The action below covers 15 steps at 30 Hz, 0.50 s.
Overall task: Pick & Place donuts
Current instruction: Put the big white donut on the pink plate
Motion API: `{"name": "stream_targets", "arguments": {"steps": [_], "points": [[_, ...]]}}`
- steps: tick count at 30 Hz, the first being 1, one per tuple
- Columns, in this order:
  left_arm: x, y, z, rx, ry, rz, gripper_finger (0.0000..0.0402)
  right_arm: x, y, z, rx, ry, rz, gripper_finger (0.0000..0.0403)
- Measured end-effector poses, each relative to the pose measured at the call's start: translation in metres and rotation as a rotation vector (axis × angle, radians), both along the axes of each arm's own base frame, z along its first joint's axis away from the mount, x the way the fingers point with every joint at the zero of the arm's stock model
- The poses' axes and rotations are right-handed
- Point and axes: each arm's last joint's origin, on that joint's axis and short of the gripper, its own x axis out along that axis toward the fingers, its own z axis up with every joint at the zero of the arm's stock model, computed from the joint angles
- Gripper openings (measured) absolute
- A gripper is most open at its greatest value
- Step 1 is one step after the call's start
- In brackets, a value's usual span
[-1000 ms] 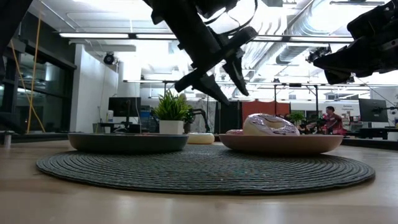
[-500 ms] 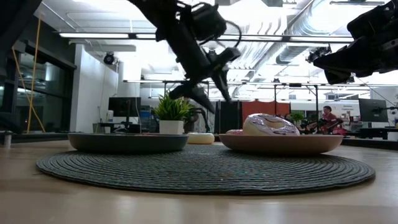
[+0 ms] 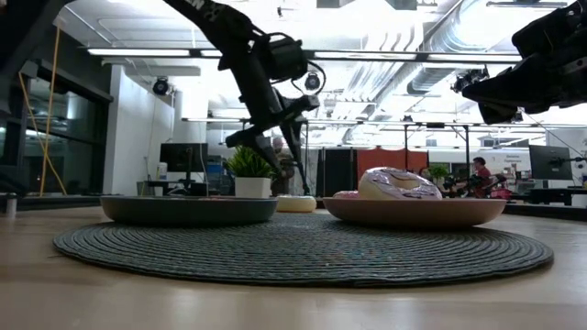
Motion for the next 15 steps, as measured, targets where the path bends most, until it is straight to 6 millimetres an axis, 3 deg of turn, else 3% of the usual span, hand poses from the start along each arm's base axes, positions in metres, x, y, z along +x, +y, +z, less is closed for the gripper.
{"name": "stream_targets", "arguments": {"steps": [9, 15], "points": [[-0.012, 0.031, -0.006, -0.004, 0.014, 0.237, 0.0202, 0.000, 0.000, 0.000, 0.000, 0.002, 0.000, 0.0000], [-0.008, 0.044, -0.017, -0.033, -0.031, 0.288, 0.0202, 0.000, 0.000, 0.000, 0.000, 0.004, 0.001, 0.0000]]}}
